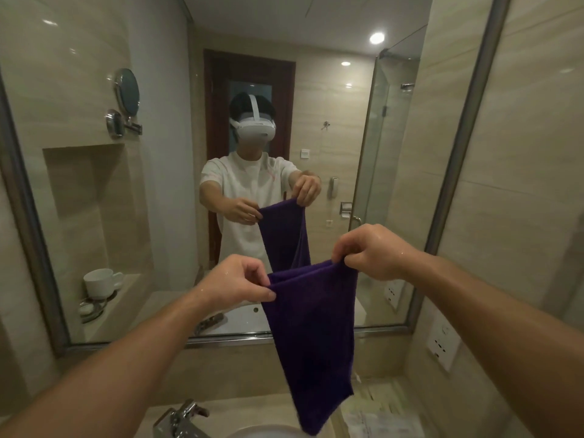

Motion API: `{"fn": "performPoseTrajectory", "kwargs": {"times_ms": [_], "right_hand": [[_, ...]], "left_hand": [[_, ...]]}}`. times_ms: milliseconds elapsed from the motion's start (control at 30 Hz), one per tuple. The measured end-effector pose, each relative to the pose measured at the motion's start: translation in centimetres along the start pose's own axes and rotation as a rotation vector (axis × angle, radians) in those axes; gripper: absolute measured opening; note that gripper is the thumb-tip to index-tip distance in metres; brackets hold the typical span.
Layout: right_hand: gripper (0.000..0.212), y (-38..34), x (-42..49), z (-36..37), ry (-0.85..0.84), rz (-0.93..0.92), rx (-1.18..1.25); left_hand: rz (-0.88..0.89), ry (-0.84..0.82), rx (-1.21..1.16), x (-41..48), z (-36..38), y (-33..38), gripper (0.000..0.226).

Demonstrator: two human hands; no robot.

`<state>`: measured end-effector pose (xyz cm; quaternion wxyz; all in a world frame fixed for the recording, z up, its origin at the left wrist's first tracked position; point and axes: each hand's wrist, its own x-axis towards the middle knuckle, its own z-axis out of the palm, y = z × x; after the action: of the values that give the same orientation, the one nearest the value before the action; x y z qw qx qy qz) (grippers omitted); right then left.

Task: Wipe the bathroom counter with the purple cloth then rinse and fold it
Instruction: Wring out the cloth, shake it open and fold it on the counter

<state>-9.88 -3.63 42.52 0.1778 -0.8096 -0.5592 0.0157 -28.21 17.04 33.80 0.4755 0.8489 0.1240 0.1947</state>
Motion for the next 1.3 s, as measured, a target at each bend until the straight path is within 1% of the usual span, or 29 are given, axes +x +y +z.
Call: {"fn": "performPoseTrajectory", "kwargs": {"times_ms": [100, 167, 200, 267, 333, 467, 600, 700, 833, 867, 933, 967, 1033, 1100, 1167, 1200, 1300], "right_hand": [[0.032, 0.1, 0.1, 0.4, 0.025, -0.024, -0.008], [0.034, -0.6, 0.6, 0.7, 0.034, -0.062, 0.008], [0.036, -1.2, 1.1, 0.8, 0.026, -0.082, 0.024], [0.038, -2.3, 2.0, 1.0, 0.008, -0.121, 0.059], [0.040, -3.3, 3.0, 1.2, 0.022, -0.149, 0.102], [0.040, -5.2, 4.8, 1.6, 0.026, -0.180, 0.152], [0.039, -6.5, 5.8, 2.0, 0.002, -0.241, 0.102], [0.038, -7.1, 6.1, 1.9, 0.012, -0.262, 0.054], [0.039, -7.1, 6.1, 1.4, 0.048, -0.285, 0.022], [0.039, -7.1, 6.0, 1.3, 0.041, -0.288, 0.009], [0.040, -6.9, 6.0, 1.1, 0.018, -0.290, -0.025], [0.040, -6.7, 5.9, 1.0, 0.011, -0.288, -0.037], [0.040, -6.3, 5.8, 0.8, 0.016, -0.276, -0.041], [0.037, -5.9, 5.5, 0.6, 0.035, -0.271, -0.032], [0.034, -5.8, 5.3, 0.4, 0.048, -0.272, -0.030], [0.032, -5.7, 5.2, 0.4, 0.046, -0.267, -0.040], [0.031, -5.8, 5.0, 0.5, 0.047, -0.253, -0.040]], "left_hand": [[0.074, 0.055, 0.008, 0.0, -1.5, 1.7, 0.015], [0.135, 0.016, 0.030, -0.5, -2.7, 2.9, 0.014], [0.155, -0.016, 0.058, -0.9, -3.3, 3.4, 0.021], [0.192, -0.043, 0.173, -1.9, -4.5, 3.9, 0.034], [0.226, -0.008, 0.326, -2.9, -5.9, 4.0, 0.034], [0.255, 0.013, 0.483, -5.4, -8.0, 3.5, 0.035], [0.224, -0.029, 0.616, -6.4, -8.8, 2.9, 0.035], [0.207, -0.067, 0.622, -6.5, -8.9, 2.7, 0.035], [0.222, -0.114, 0.537, -6.2, -7.9, 3.0, 0.035], [0.240, -0.134, 0.561, -6.0, -7.5, 3.2, 0.035], [0.220, -0.166, 0.643, -5.5, -7.0, 3.4, 0.032], [0.186, -0.160, 0.673, -5.1, -6.8, 3.4, 0.030], [0.119, -0.088, 0.675, -4.5, -6.6, 3.3, 0.027], [0.076, 0.008, 0.612, -4.0, -6.5, 3.1, 0.023], [0.038, 0.068, 0.565, -3.7, -6.4, 3.3, 0.019], [0.021, 0.072, 0.580, -3.6, -6.5, 3.5, 0.017], [-0.004, 0.018, 0.724, -3.8, -6.9, 4.3, 0.015]]}}
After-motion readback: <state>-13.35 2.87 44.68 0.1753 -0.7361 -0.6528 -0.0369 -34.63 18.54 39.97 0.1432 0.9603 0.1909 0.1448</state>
